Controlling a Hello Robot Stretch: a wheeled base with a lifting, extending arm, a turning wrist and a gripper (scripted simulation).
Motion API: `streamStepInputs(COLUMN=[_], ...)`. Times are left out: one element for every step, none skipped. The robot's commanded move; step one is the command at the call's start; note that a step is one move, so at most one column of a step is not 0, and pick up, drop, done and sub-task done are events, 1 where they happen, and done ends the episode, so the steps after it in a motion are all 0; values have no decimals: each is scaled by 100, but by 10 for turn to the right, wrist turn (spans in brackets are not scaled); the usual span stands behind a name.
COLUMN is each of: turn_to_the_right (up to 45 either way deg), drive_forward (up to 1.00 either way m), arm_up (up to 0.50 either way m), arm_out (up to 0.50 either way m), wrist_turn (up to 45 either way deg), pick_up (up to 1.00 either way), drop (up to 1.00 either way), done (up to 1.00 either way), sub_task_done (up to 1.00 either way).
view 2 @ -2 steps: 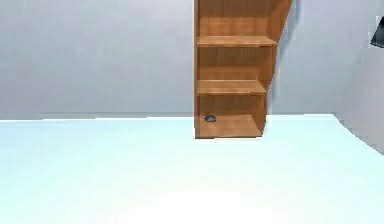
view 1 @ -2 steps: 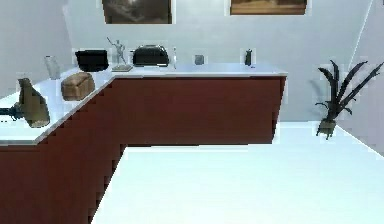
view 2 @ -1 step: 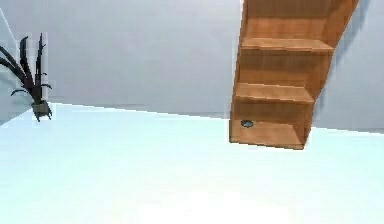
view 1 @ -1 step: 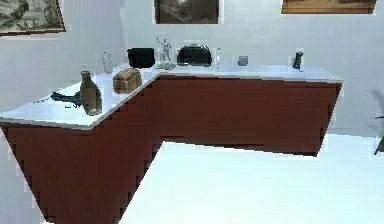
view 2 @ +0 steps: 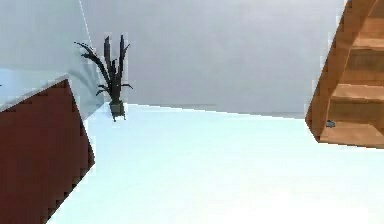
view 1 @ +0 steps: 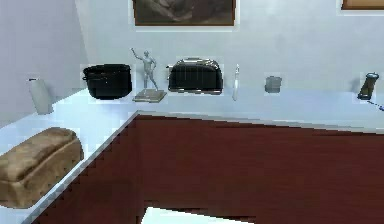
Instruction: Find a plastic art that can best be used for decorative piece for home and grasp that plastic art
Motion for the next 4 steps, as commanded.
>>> streamStepInputs(turn_to_the_right=[0,-450,-450,-150], drive_forward=[45,0,0,0], arm_up=[0,0,0,0], arm_out=[0,0,0,0], wrist_turn=[0,0,0,0], pick_up=[0,0,0,0], drop=[0,0,0,0], done=[0,0,0,0], sub_task_done=[0,0,0,0])
